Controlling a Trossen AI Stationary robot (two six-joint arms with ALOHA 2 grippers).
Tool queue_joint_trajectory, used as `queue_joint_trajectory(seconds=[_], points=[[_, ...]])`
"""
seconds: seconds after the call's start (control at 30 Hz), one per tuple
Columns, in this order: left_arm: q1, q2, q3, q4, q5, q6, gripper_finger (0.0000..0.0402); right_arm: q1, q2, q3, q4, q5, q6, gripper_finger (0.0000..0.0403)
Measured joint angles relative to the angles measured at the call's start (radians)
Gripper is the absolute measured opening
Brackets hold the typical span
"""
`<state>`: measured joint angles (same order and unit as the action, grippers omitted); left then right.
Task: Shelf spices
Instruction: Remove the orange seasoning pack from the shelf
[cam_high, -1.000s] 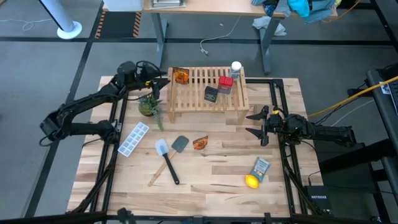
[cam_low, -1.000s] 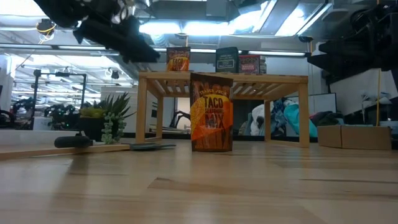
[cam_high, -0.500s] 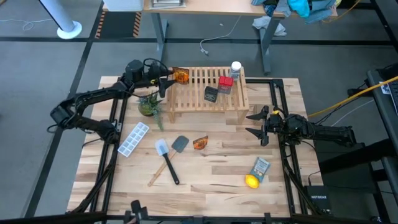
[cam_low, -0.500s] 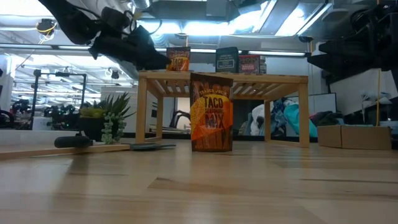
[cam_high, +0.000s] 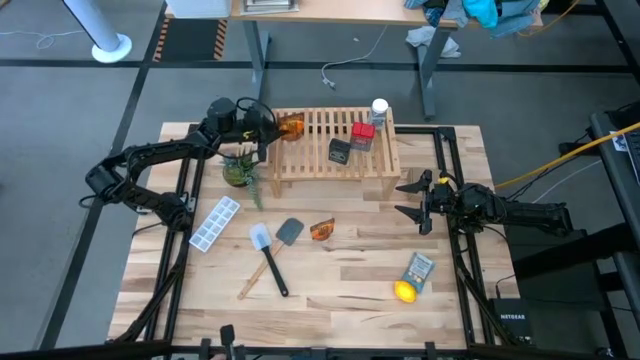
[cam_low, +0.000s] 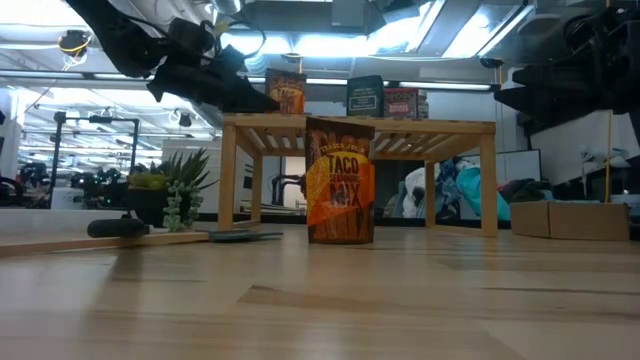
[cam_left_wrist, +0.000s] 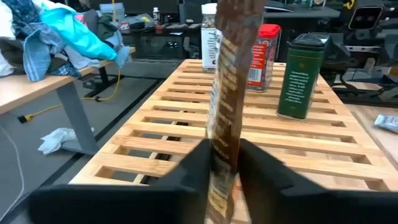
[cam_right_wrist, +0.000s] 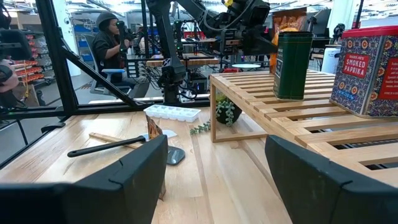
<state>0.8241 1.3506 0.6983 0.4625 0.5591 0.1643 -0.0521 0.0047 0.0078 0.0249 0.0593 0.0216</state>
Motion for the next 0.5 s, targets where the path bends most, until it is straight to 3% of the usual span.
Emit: queue_joint_trajectory(seconds=[0.07, 0.3, 0.5], points=[[0.000, 0.000, 0.000, 0.001, -0.004, -0.003, 0.0016, 0.000, 0.000, 0.000, 0.000, 0.000, 0.000, 0.0277], [-0.010, -0.014, 0.000, -0.001, -0.020, -0.034, 0.0009, 0.000, 0.000, 0.000, -0.003, 0.000, 0.000, 0.0277], [-0.040, -0.130, 0.000, -0.011, -0.020, -0.084, 0.0007, 0.000, 0.000, 0.000, -0.004, 0.000, 0.000, 0.0277]])
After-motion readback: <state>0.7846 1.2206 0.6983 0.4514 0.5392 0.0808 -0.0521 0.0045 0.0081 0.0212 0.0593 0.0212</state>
